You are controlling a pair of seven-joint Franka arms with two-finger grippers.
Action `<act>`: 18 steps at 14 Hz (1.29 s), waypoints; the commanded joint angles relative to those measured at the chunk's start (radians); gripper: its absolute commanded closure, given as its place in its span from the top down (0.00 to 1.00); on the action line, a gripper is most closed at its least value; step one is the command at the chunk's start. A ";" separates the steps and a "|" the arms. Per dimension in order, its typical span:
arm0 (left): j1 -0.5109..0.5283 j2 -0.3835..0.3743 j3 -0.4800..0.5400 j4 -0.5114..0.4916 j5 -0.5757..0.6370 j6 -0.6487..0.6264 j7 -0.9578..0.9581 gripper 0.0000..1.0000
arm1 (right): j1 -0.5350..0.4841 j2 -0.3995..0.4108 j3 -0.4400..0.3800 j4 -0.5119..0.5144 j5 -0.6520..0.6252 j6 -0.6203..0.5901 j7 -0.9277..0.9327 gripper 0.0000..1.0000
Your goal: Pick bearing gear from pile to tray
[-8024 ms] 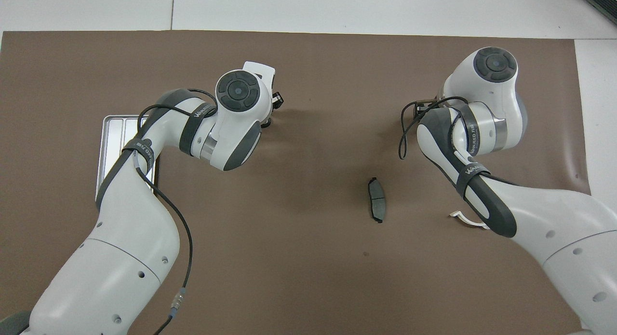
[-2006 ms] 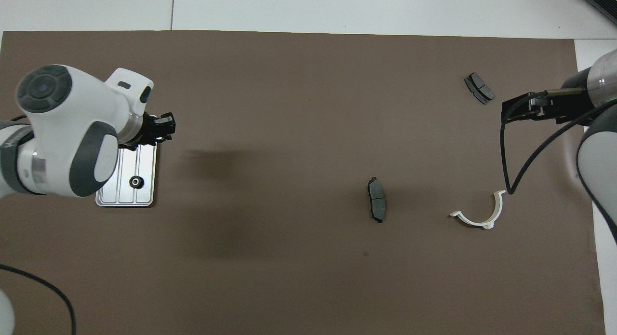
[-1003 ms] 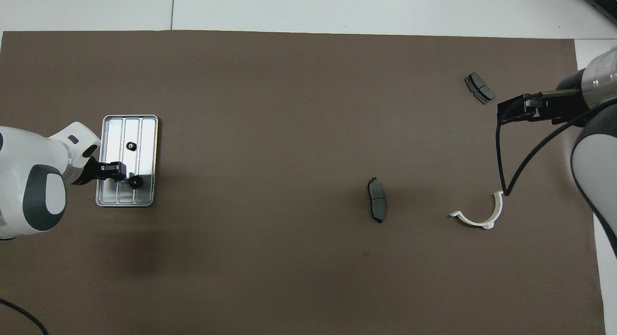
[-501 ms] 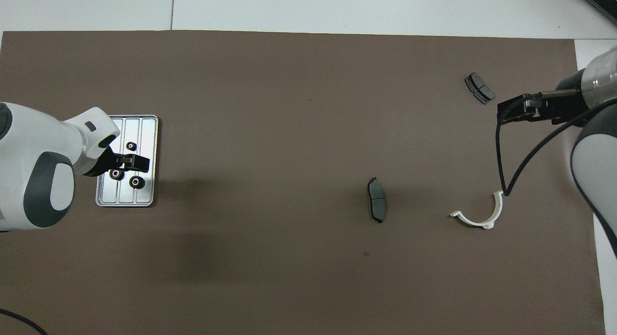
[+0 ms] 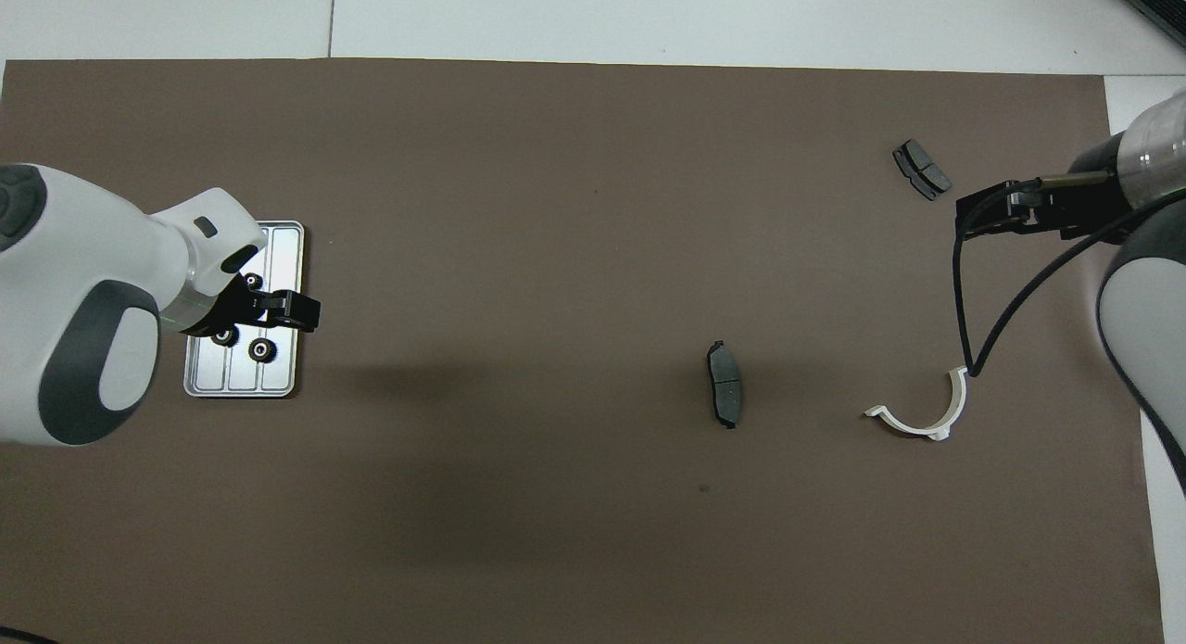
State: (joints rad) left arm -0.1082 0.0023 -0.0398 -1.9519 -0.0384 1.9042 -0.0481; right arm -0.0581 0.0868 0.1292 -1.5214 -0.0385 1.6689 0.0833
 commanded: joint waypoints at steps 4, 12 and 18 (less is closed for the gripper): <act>0.015 -0.091 0.015 0.106 -0.003 -0.154 -0.004 1.00 | -0.008 -0.025 0.006 -0.034 0.006 0.014 -0.008 1.00; 0.033 -0.065 0.015 0.311 -0.028 -0.332 0.011 1.00 | -0.009 -0.025 0.006 -0.034 0.006 0.014 -0.008 1.00; 0.050 -0.050 0.021 0.329 -0.005 -0.367 0.076 1.00 | -0.012 -0.025 0.006 -0.034 0.006 0.012 -0.008 1.00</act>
State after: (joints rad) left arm -0.0763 -0.0566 -0.0160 -1.6314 -0.0462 1.5602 -0.0141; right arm -0.0590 0.0868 0.1289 -1.5227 -0.0385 1.6689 0.0833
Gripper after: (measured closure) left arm 0.000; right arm 0.000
